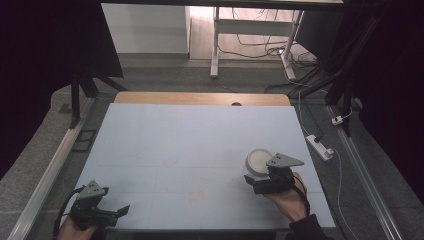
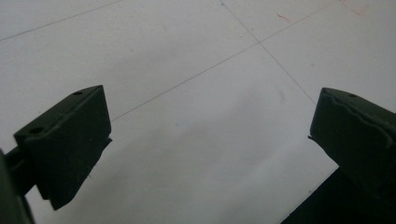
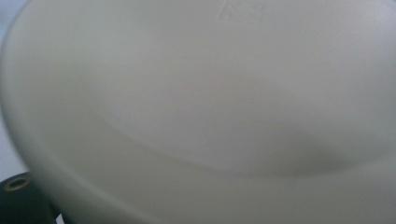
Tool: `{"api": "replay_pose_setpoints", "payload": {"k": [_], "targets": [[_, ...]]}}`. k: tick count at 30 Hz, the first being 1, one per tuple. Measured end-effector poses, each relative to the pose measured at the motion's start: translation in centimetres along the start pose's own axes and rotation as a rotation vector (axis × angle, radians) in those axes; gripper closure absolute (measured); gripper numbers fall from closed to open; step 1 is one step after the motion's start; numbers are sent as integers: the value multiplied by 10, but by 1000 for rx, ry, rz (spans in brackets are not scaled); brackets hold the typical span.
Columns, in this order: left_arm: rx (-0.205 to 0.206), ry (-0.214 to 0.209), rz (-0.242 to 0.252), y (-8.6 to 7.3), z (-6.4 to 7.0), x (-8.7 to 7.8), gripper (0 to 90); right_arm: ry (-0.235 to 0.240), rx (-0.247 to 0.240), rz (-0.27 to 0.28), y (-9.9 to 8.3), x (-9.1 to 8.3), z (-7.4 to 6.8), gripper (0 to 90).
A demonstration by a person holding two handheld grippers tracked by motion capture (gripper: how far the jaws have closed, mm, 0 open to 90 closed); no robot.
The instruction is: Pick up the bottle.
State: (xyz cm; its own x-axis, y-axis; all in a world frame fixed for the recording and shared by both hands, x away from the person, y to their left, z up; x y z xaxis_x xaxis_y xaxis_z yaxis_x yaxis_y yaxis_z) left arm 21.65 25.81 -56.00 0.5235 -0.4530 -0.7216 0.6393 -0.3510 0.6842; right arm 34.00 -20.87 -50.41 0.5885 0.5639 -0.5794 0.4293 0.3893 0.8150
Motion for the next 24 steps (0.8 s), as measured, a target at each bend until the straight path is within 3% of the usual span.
{"api": "replay_pose_setpoints", "payload": {"k": [12, 20, 24], "targets": [[-1, 1, -1, 0, 0, 0, 0, 75, -30, -8, 17, 22, -22, 65], [-2, 2, -2, 0, 0, 0, 0, 143, -11, 2, 28, 37, -33, 65], [-3, 2, -1, 0, 0, 0, 0, 150, -18, 1, 31, 43, -37, 65]]}}
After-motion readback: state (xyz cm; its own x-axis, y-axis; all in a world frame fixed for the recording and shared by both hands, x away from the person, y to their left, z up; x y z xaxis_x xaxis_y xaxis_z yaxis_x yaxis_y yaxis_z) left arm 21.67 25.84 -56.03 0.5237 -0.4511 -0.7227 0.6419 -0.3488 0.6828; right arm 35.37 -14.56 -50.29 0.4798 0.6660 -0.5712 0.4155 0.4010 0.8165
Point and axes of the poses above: each handheld gripper's, and its own axes: x roughly forward along the jaws, y roughly out of its top, z roughly to its right, the point moved 5 cm from there along x, roughly forward along the jaws, and after that the axes turned 4 degrees about x, right-handed, at the moved point
